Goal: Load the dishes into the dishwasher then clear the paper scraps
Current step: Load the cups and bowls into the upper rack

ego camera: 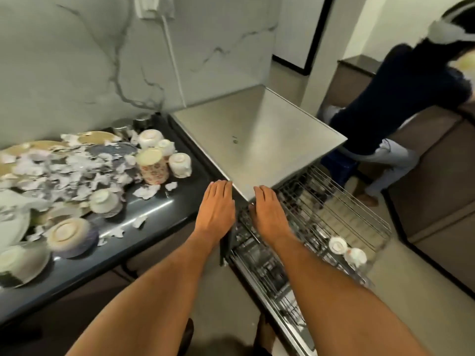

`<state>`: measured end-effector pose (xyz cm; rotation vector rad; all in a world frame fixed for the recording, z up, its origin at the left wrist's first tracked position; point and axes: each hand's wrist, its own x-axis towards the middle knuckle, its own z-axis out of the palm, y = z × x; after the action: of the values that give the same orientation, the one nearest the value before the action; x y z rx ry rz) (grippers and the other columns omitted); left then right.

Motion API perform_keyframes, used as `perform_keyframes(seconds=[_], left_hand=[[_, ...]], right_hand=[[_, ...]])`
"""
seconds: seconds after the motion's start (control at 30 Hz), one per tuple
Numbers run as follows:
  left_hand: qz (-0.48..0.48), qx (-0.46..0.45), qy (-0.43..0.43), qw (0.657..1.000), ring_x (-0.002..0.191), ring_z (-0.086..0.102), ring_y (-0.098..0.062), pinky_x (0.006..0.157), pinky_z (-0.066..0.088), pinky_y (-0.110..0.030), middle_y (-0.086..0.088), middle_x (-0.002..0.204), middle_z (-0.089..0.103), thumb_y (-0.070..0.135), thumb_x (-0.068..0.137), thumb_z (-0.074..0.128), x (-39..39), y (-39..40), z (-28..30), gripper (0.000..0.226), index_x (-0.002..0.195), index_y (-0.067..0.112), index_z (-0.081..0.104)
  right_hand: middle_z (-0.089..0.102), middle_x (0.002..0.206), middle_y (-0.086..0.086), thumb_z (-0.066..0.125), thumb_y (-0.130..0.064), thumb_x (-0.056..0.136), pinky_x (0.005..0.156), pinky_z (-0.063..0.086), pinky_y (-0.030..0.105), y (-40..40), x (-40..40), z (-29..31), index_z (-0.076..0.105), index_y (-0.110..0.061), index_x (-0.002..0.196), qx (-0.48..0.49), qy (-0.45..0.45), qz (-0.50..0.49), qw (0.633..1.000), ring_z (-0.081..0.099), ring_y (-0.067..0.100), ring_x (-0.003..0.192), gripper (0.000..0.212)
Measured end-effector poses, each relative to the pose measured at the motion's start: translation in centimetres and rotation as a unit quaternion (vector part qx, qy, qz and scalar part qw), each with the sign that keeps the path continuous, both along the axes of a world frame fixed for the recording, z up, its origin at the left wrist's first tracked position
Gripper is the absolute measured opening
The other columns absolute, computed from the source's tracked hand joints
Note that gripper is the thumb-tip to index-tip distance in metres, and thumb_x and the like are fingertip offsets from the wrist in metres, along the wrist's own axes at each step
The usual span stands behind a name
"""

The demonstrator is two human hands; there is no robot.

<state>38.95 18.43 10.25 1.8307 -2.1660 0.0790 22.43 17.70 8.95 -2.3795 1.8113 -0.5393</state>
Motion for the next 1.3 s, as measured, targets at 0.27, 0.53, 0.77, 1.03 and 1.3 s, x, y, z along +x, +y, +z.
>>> perform_keyframes(seconds=[0.27, 0.53, 0.77, 1.03, 1.3], left_hand=[[0.13, -0.029, 0.03, 0.991, 0.133, 0.046, -0.032, 0.116, 0.035, -0.045, -0.016, 0.14, 0.051, 0.016, 0.093, 0.059, 14.7, 5.1, 2.2, 0.054, 0.142, -0.001, 0.045], [0.263, 0.004, 0.014, 0.965, 0.124, 0.048, -0.033, 0.112, 0.037, -0.044, -0.017, 0.134, 0.052, 0.02, 0.09, 0.056, 26.5, 9.8, 1.3, 0.058, 0.142, -0.001, 0.042], [0.306, 0.014, 0.041, 0.951, 0.127, 0.049, -0.034, 0.116, 0.036, -0.044, -0.02, 0.135, 0.055, 0.033, 0.088, 0.065, 30.6, 11.9, -0.6, 0.064, 0.138, -0.003, 0.047], [0.302, 0.021, 0.076, 0.95, 0.128, 0.048, -0.03, 0.116, 0.034, -0.041, -0.016, 0.134, 0.054, 0.041, 0.095, 0.051, 31.2, 11.4, -1.9, 0.06, 0.139, 0.001, 0.046], [0.296, 0.012, 0.071, 0.952, 0.124, 0.049, -0.028, 0.117, 0.033, -0.04, -0.015, 0.132, 0.055, 0.042, 0.097, 0.045, 31.2, 10.6, -2.3, 0.058, 0.139, 0.002, 0.046]], right_hand=[[0.049, 0.14, 0.021, 0.064, -0.022, 0.097, 0.111, 0.045, 0.044, 0.4, 14.2, 1.8, 0.046, 0.002, 0.144, -0.043, 0.005, 0.126, 0.991, 0.048, 0.035, 0.13, 0.056], [0.044, 0.144, 0.017, 0.066, -0.018, 0.092, 0.116, 0.037, 0.038, 1.3, 27.3, 2.2, 0.043, -0.001, 0.146, -0.003, -0.008, 0.236, 0.972, 0.043, 0.032, 0.135, 0.061], [0.04, 0.143, 0.015, 0.073, -0.024, 0.089, 0.113, 0.039, 0.042, 1.3, 34.5, 1.5, 0.036, -0.005, 0.146, 0.066, -0.022, 0.243, 0.968, 0.04, 0.033, 0.133, 0.07], [0.033, 0.141, 0.013, 0.079, -0.026, 0.085, 0.109, 0.044, 0.045, 0.4, 36.7, 0.1, 0.029, -0.011, 0.15, 0.101, -0.018, 0.224, 0.969, 0.04, 0.031, 0.128, 0.083], [0.034, 0.131, 0.011, 0.081, -0.02, 0.081, 0.094, 0.054, 0.042, -0.4, 37.7, -0.1, 0.04, -0.014, 0.133, 0.08, -0.04, 0.21, 0.974, 0.05, 0.032, 0.117, 0.067]])
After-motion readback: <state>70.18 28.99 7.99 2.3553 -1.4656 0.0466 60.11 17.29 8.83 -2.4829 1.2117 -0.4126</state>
